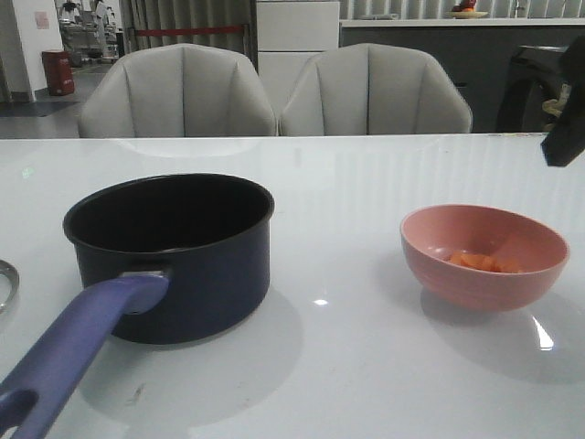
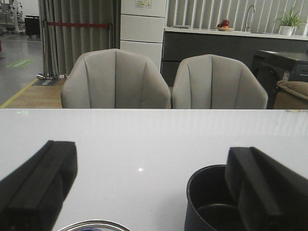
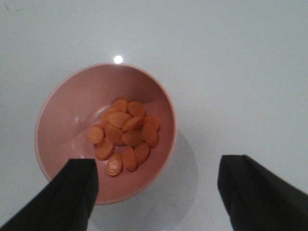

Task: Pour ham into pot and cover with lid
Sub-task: 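Move the right gripper to the pink bowl rim and grasp it, then lift the pink bowl and carry it over the saucepan, then tilt the pink bowl to pour carrot slices into the saucepan, then carry the empty bowl back, set it down, release it, then lower the left gripper and grasp the glass lid knob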

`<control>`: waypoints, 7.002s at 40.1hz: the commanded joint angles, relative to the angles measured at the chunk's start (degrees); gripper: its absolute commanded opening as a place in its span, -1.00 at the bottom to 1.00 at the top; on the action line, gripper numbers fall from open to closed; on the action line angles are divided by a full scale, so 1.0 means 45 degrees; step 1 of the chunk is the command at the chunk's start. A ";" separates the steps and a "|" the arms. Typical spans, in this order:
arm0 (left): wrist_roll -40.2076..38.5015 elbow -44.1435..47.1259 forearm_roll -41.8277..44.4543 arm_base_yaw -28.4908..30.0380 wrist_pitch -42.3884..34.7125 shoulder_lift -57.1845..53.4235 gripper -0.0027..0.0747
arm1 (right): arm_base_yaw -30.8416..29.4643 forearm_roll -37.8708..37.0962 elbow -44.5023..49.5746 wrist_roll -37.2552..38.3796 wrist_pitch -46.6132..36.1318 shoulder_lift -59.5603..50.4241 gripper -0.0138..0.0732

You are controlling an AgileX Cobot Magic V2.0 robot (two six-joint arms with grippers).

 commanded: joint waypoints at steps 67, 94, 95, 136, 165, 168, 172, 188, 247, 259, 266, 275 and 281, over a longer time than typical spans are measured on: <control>-0.0037 -0.0335 -0.0117 -0.0078 -0.1043 0.0124 0.77 | 0.3040 0.1048 -0.4957 -0.2896 -0.2697 0.2113 -0.37; -0.0037 -0.0335 -0.0117 -0.0078 -0.1043 0.0124 0.77 | 0.6496 -0.1035 -0.5839 -0.5565 -1.1210 0.5231 -0.36; -0.0037 -0.0335 -0.0117 -0.0078 -0.1043 0.0124 0.77 | 0.6518 -0.1035 -0.5823 -0.5724 -1.1563 0.5301 -0.36; -0.0037 -0.0335 -0.0117 -0.0078 -0.1043 0.0124 0.77 | 0.6720 0.0358 -0.3985 -0.5520 -2.1196 0.7659 -0.36; -0.0037 -0.0335 -0.0117 -0.0078 -0.1043 0.0124 0.77 | 0.2693 0.3569 -0.6479 -0.4959 -0.0413 0.3840 -0.36; -0.0037 -0.0335 -0.0117 -0.0078 -0.1043 0.0124 0.77 | 0.2217 0.2134 -0.6479 -0.3789 0.0428 0.3884 -0.36; -0.0037 -0.0335 -0.0117 -0.0078 -0.1085 0.0124 0.77 | 0.1695 0.0175 -0.6479 -0.1503 0.1518 0.3945 -0.36; -0.0037 -0.0335 -0.0117 -0.0078 -0.1085 0.0124 0.77 | 0.0029 -0.0491 -0.6479 -0.0233 0.4181 0.5654 -0.35; -0.0037 -0.0316 -0.0117 -0.0078 -0.0969 0.0124 0.77 | 0.1516 0.0249 0.1988 -0.2184 -0.3094 -0.6037 0.49; -0.0037 -0.0316 -0.0117 -0.0078 -0.0969 0.0124 0.77 | 0.1668 0.0249 0.5056 -0.2184 -0.3469 -1.1821 0.49; -0.0037 -0.0316 -0.0117 -0.0078 -0.0969 0.0124 0.77 | 0.1668 0.0249 0.6468 -0.2184 -0.3569 -1.4563 0.49; -0.0037 -0.0316 -0.0117 -0.0078 -0.0786 0.0124 0.77 | 0.1668 0.0249 0.7676 -0.2184 -0.4457 -1.5121 0.40; -0.0037 -0.0342 -0.0117 -0.0052 -0.0753 0.0153 0.77 | 0.1668 0.0249 0.7747 -0.2184 -0.4516 -1.5121 -0.19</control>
